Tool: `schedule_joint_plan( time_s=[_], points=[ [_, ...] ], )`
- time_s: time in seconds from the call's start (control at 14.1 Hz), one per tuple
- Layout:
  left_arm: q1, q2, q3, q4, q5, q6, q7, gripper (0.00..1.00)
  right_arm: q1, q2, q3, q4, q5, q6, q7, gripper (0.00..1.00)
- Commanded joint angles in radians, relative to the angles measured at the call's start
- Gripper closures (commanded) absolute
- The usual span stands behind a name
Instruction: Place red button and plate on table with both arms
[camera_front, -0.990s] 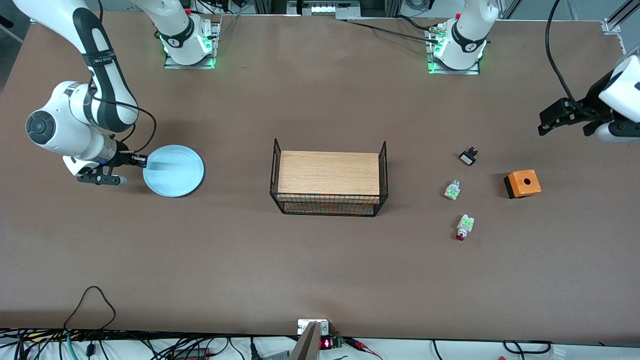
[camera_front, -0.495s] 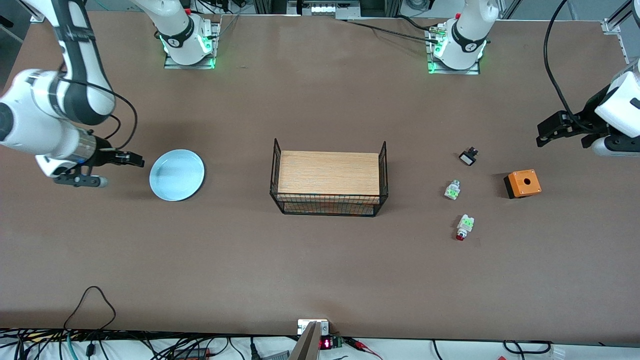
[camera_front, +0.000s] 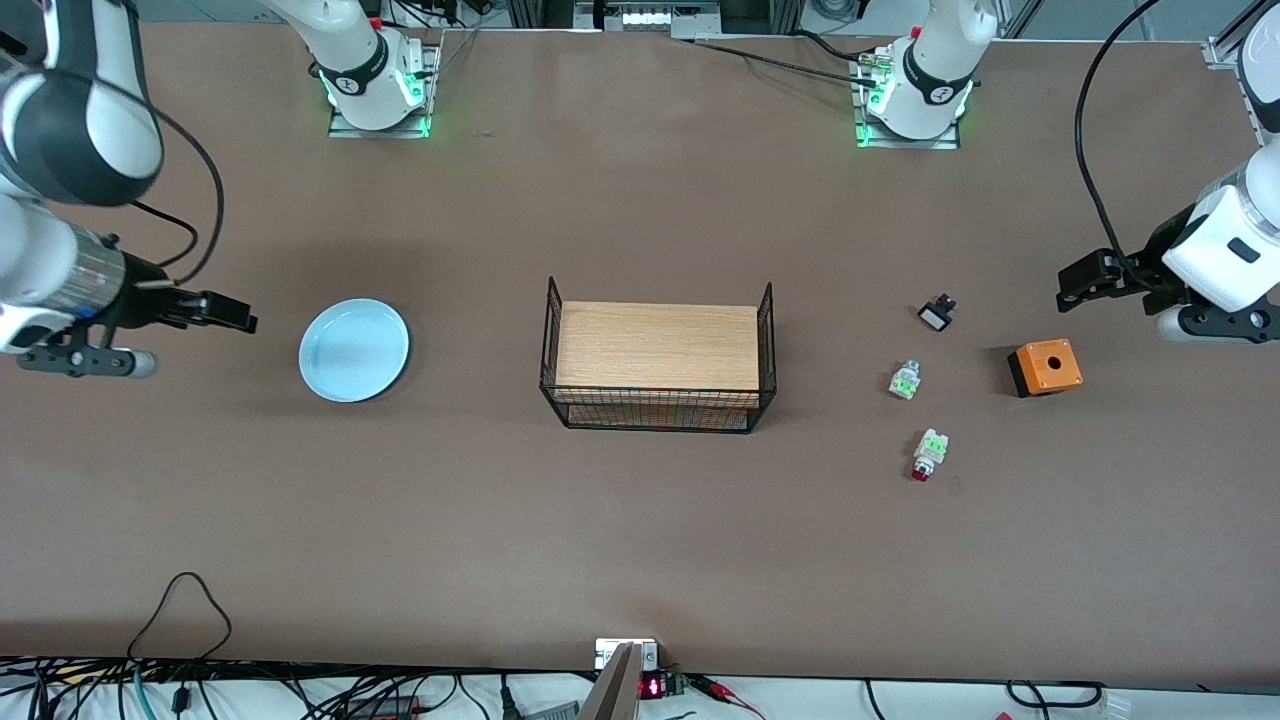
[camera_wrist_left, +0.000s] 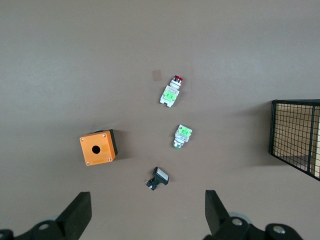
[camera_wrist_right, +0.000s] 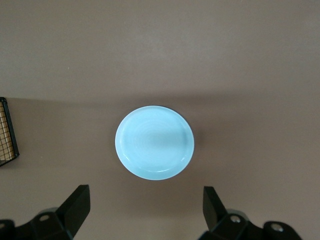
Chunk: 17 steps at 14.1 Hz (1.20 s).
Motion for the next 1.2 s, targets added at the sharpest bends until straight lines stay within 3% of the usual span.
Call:
schedule_joint_plan(
  time_s=[0.0, 0.14, 0.5, 0.71, 1.13],
  points=[
    [0.015, 0.017, -0.006, 0.040, -0.021, -0.010, 0.027, 0.00, -0.042, 0.010, 0.061, 0.100, -0.075, -0.090, 0.016, 0.00],
    [0.015, 0.017, -0.006, 0.040, -0.031, -0.010, 0.025, 0.00, -0.099, 0.004, 0.069, 0.121, -0.063, -0.096, -0.002, 0.00],
    [0.013, 0.021, -0.006, 0.076, -0.047, -0.010, 0.025, 0.00, -0.107, -0.012, 0.061, 0.138, -0.081, -0.168, 0.004, 0.00],
    [0.015, 0.021, -0.006, 0.080, -0.036, -0.010, 0.027, 0.00, -0.107, -0.068, 0.063, 0.034, -0.081, -0.055, 0.004, 0.00],
    [0.010, 0.024, -0.006, 0.082, -0.036, 0.027, 0.028, 0.00, -0.104, -0.075, 0.063, 0.022, -0.083, -0.033, -0.062, 0.00]
  ],
)
